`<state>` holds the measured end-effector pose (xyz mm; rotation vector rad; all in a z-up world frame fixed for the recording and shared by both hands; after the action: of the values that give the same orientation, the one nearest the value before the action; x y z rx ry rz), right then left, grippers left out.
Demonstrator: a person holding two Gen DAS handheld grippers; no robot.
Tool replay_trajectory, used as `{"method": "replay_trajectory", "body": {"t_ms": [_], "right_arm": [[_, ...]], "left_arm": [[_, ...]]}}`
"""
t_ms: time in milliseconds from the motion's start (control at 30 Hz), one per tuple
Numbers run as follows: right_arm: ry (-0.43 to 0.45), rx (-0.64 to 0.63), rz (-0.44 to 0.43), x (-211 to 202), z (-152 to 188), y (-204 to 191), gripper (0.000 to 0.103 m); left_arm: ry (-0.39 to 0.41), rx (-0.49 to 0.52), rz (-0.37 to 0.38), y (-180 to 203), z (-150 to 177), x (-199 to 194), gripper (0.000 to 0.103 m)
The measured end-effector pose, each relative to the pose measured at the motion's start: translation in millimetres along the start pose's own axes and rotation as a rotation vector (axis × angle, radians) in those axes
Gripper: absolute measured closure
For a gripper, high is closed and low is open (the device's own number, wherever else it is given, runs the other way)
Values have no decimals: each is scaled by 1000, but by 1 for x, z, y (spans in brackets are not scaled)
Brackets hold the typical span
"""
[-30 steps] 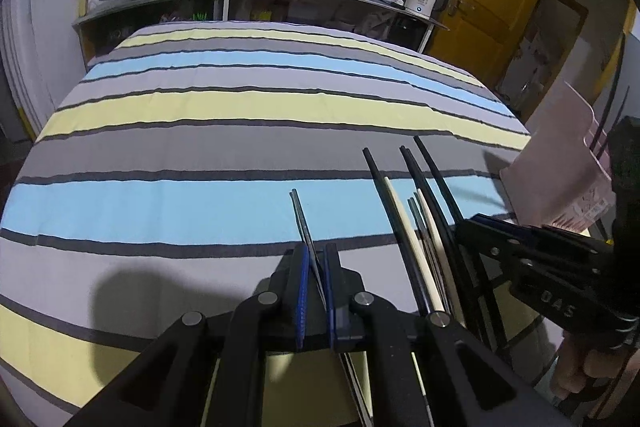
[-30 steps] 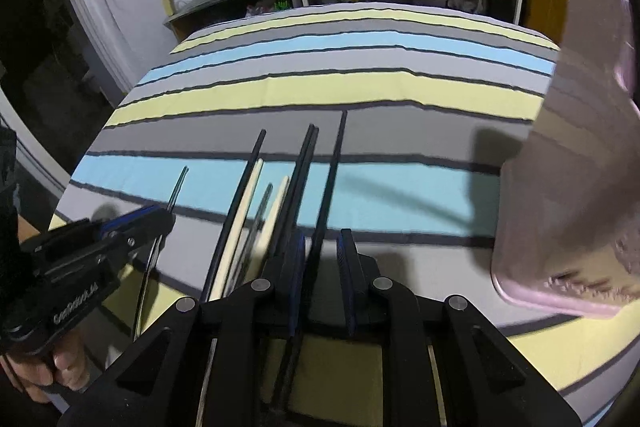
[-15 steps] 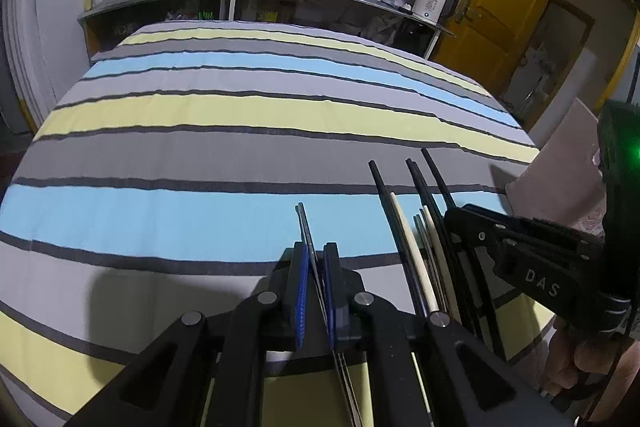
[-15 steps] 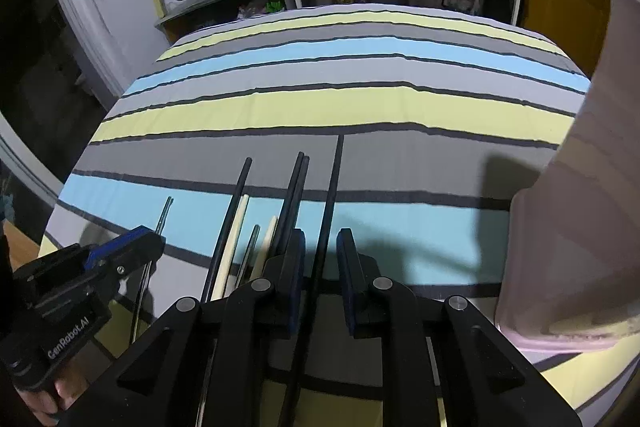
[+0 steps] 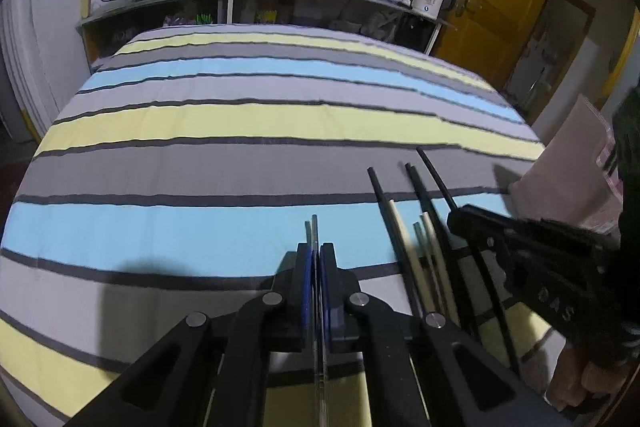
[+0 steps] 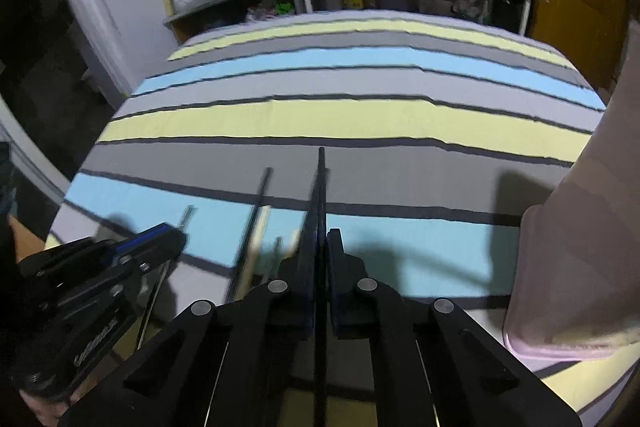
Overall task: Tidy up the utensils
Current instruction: 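Carry the metal chopstick in the left tool over the holder while the right tool carries its black chopstick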
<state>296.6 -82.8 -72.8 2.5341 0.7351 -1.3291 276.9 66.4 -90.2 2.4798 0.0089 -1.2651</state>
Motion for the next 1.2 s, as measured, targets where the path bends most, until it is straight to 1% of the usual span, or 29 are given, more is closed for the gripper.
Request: {"method": "replay_trajectory", "body": {"t_ms": [267, 433, 700, 900, 1200], "right_arm": [[91, -13, -35, -52, 5, -14, 98], [162, -11, -46, -94, 5, -17, 98], [255, 7, -51, -155, 15, -15, 98], [312, 22, -43, -188, 22, -12, 98], [365, 59, -22, -220, 30, 10, 98]], "left_arm": [[74, 13, 64, 6, -3, -57, 99], [118, 29, 99, 18, -3, -95, 99], [173, 74, 160, 43, 0, -152, 99], [191, 102, 191, 63, 1, -175, 99], [181, 150, 247, 98, -1, -190, 99]]}}
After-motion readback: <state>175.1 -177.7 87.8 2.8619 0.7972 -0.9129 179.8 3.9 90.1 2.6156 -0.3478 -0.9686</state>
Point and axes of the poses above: each gripper's, at about its wrist camera, not at the fingertips, and x roughly the way its jaws point, y to its right, z to its underside, the point moved 2 cm from there along x, roughly the way its jaws point, and after that the axes turned 10 degrees about -x, right-handed, at the moved point
